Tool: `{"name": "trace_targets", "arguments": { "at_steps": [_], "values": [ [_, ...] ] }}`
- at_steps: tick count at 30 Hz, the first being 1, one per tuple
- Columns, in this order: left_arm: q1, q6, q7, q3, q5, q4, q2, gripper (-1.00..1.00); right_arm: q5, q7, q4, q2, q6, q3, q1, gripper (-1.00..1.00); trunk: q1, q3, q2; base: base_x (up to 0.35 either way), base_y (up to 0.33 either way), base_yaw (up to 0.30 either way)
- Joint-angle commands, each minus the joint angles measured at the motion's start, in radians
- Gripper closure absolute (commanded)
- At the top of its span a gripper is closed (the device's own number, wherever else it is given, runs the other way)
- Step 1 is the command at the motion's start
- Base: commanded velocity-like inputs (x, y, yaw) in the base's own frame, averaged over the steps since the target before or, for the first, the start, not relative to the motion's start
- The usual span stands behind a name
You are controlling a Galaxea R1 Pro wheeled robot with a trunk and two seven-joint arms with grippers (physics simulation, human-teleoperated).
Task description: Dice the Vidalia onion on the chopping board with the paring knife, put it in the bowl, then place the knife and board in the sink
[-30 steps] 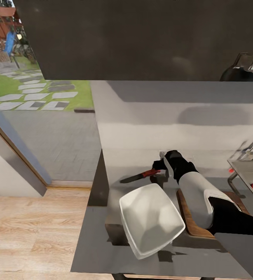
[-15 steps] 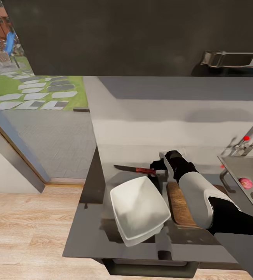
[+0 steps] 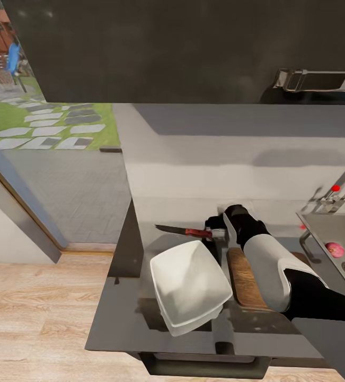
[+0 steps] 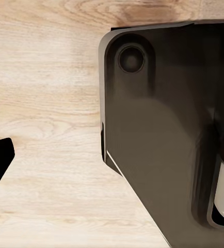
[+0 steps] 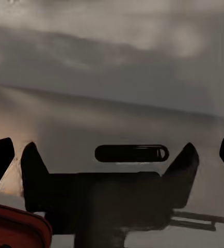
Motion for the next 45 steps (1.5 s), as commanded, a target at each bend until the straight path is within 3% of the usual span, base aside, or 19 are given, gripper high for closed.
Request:
{"name": "trace_targets", "arguments": {
  "at_steps": [1,3,8,12,15,23,45],
  "values": [
    [0.0,-0.002,0.0,0.0,0.0,-0.001,0.0,-1.0,0.011,0.007,-0.003,0.001,-0.003,-0.007,0.0,-1.0,0.001,-0.002,-0.002,0.0,0.0,0.0],
    [0.0,-0.002,0.0,0.0,0.0,-0.001,0.0,-1.0,0.012,0.006,-0.024,0.001,-0.023,-0.008,0.0,-1.0,0.001,-0.002,-0.002,0.0,0.0,0.0],
    [0.0,-0.002,0.0,0.0,0.0,-0.001,0.0,-1.0,0.011,0.007,-0.198,0.001,-0.008,-0.005,0.0,-1.0,0.001,-0.002,-0.002,0.0,0.0,0.0],
    [0.0,-0.002,0.0,0.0,0.0,-0.001,0.0,-1.0,0.01,0.011,-0.23,0.002,0.006,-0.004,0.0,-1.0,0.001,-0.002,-0.002,0.0,0.0,0.0],
    [0.0,-0.002,0.0,0.0,0.0,-0.001,0.0,-1.0,0.01,0.02,-0.235,0.002,0.007,-0.004,0.0,-1.0,0.001,-0.002,-0.002,-0.027,0.0,0.0],
    [0.0,-0.002,0.0,0.0,0.0,-0.001,0.001,-1.0,0.013,0.121,-0.246,-0.001,0.0,-0.005,0.003,-1.0,0.001,-0.002,-0.002,-0.055,0.0,0.0],
    [0.0,-0.002,0.001,0.003,0.0,-0.001,0.002,-1.0,0.013,0.134,-0.301,-0.005,-0.005,-0.005,0.014,-1.0,0.001,-0.002,-0.002,-0.095,-0.01,0.0]
  ]
}}
